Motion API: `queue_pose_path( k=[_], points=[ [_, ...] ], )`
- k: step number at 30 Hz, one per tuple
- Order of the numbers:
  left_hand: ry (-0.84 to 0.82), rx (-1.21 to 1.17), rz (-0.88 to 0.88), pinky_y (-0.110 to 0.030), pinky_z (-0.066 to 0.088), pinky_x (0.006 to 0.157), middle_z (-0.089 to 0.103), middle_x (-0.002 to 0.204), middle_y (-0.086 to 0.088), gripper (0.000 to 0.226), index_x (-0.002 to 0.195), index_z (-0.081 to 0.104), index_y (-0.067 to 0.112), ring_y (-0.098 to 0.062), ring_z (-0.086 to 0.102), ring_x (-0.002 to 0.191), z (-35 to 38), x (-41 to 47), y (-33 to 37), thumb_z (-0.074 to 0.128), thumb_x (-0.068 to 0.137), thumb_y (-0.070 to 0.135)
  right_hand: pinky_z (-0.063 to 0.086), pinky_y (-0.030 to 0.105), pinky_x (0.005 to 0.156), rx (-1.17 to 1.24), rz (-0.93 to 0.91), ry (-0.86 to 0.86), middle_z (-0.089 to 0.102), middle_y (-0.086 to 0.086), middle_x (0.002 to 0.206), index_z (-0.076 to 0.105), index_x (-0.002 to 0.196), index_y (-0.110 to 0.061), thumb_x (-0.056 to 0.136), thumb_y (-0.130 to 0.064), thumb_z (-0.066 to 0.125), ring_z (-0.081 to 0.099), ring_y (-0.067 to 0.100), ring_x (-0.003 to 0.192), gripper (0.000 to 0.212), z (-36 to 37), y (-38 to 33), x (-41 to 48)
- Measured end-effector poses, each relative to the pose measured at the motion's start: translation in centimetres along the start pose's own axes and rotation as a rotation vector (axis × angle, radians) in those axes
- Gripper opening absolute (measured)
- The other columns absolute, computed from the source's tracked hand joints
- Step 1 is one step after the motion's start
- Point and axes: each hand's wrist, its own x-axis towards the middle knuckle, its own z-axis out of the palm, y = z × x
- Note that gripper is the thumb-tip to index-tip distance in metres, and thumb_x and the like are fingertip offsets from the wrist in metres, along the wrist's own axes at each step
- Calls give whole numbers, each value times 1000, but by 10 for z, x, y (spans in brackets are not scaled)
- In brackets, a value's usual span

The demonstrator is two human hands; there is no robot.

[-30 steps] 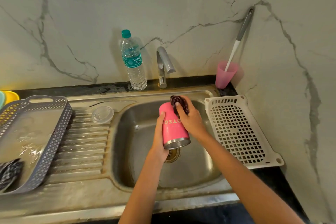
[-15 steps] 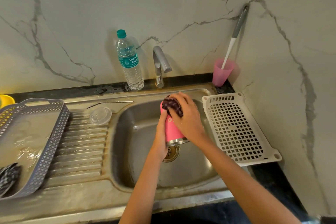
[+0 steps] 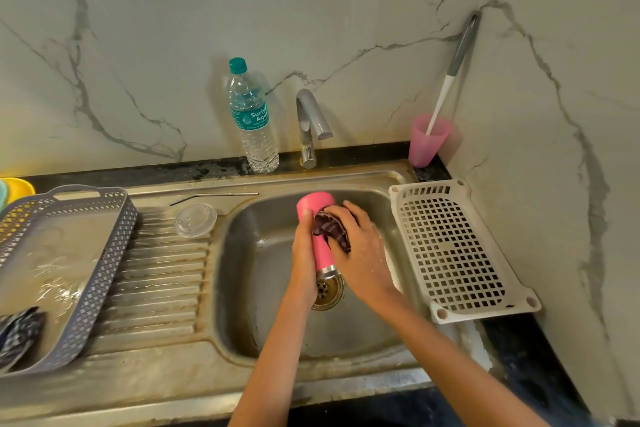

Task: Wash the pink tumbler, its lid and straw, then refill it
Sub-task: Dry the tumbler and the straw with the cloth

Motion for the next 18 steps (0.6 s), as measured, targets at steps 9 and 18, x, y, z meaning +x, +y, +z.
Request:
queue_pose_path(
  k=[9, 18],
  points=[
    [-16, -28, 26, -60, 52, 93, 67, 122, -16, 70, 131, 57, 27, -38, 64, 112, 3, 3, 1, 60, 79, 74, 41, 33, 101, 356, 224, -21, 54, -3, 133, 46, 134, -35, 97, -40, 51, 52, 15, 120, 38, -15, -14, 48],
    [101, -161, -14, -42, 55, 82, 73, 95, -15, 71, 106, 69, 10, -25, 72, 85, -11, 2, 6, 41, 88, 72, 46, 44, 99, -61, -61, -75, 46, 2, 142, 45, 136, -34, 91, -27, 58, 52, 27, 120, 48, 1, -8, -14]
  ],
)
